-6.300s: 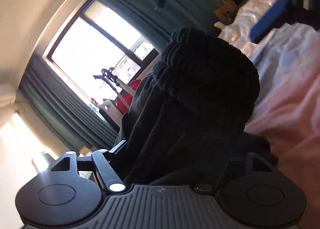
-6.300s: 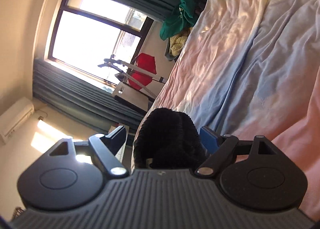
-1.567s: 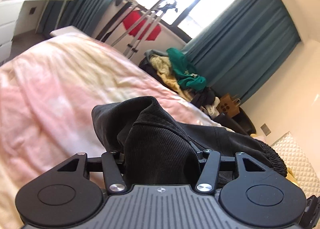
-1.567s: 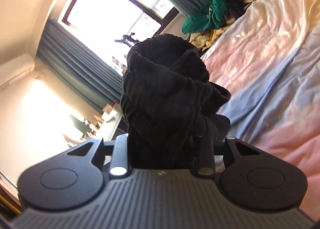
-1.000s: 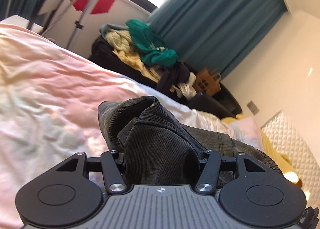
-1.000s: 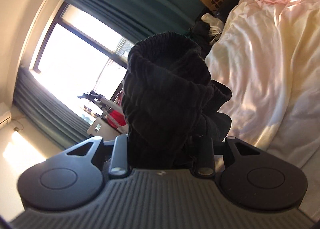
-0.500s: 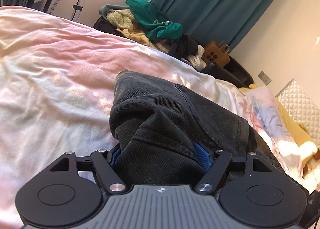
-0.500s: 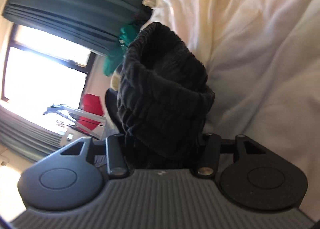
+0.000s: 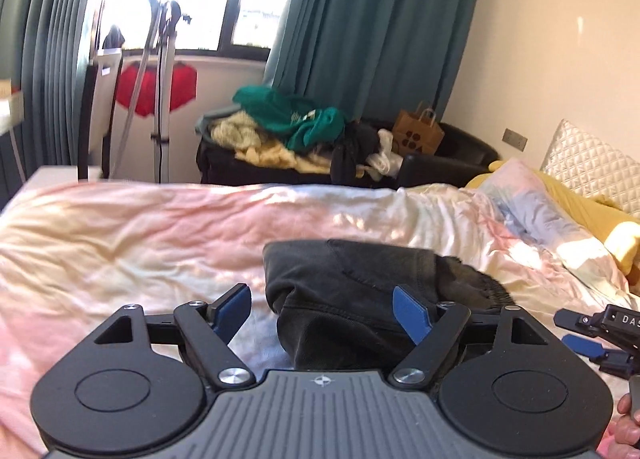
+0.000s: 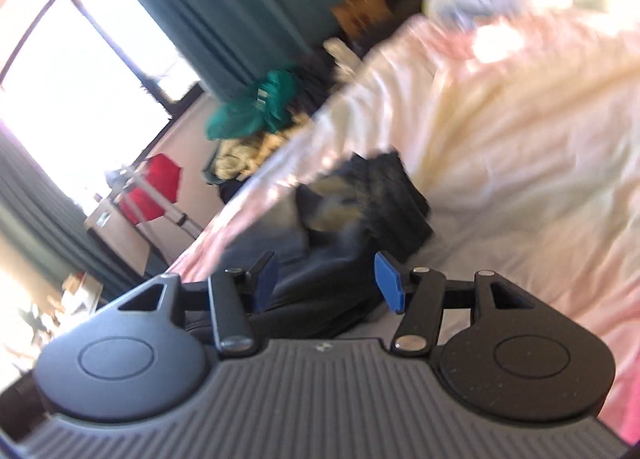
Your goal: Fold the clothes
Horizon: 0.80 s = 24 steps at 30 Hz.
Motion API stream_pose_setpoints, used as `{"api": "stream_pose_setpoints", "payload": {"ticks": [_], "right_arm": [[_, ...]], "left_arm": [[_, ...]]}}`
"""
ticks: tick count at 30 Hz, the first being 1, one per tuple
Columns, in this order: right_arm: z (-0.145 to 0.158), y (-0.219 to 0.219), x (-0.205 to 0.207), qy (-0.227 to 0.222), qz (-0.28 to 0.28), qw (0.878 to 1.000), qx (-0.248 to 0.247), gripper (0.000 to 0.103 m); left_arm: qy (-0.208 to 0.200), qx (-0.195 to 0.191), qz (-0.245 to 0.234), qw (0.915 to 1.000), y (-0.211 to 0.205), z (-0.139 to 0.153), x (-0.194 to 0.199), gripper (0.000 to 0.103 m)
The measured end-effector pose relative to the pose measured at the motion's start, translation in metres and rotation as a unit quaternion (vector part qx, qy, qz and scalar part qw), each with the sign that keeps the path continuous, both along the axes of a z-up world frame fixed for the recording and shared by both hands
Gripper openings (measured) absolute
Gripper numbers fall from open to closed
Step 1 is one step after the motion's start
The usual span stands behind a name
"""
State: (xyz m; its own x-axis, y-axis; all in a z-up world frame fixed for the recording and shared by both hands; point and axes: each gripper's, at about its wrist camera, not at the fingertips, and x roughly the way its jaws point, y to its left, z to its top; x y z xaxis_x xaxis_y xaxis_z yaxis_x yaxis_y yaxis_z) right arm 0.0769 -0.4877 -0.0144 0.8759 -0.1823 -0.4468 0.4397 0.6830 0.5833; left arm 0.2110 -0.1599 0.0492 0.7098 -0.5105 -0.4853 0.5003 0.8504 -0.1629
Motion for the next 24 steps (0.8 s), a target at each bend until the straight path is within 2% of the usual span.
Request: {"api": "stream_pose_setpoints", "payload": {"ticks": [3, 6, 8, 11, 13, 14, 16, 24], "right_arm": [[0.034, 0.028, -0.022, -0.015, 0.02, 0.999, -0.044, 0.058], [0.061, 0.059, -0.043, -0.027, 0.032, 0.996, -0.082, 0.059], [0.07, 0.076, -0.055, -0.033, 0.036, 0.994, -0.102, 0.06], [0.08, 0.101, -0.072, -0.04, 0.042, 0.99, -0.13, 0.06], [0.082, 0.115, -0.08, -0.043, 0.043, 0.987, -0.149, 0.073], [0.081, 0.122, -0.084, -0.047, 0.043, 0.985, -0.158, 0.086], [0.078, 0.132, -0.089, -0.05, 0.042, 0.982, -0.178, 0.087], [0.048, 0.16, -0.083, -0.046, 0.031, 0.97, -0.237, 0.087]], "left_arm": [[-0.023, -0.001, 0.003, 0.9997, 0.015, 0.024, -0.037, 0.09], [-0.043, 0.009, 0.005, 0.999, 0.027, 0.028, -0.069, 0.092], [-0.055, 0.017, 0.007, 0.9983, 0.035, 0.03, -0.089, 0.103], [-0.074, 0.027, 0.009, 0.9968, 0.047, 0.032, -0.12, 0.103], [-0.087, 0.039, 0.013, 0.9953, 0.053, 0.031, -0.139, 0.103], [-0.095, 0.046, 0.017, 0.9943, 0.055, 0.028, -0.145, 0.103], [-0.106, 0.059, 0.023, 0.9924, 0.058, 0.023, -0.155, 0.103], [-0.106, 0.057, 0.034, 0.9921, 0.063, 0.001, -0.157, 0.103]]}}
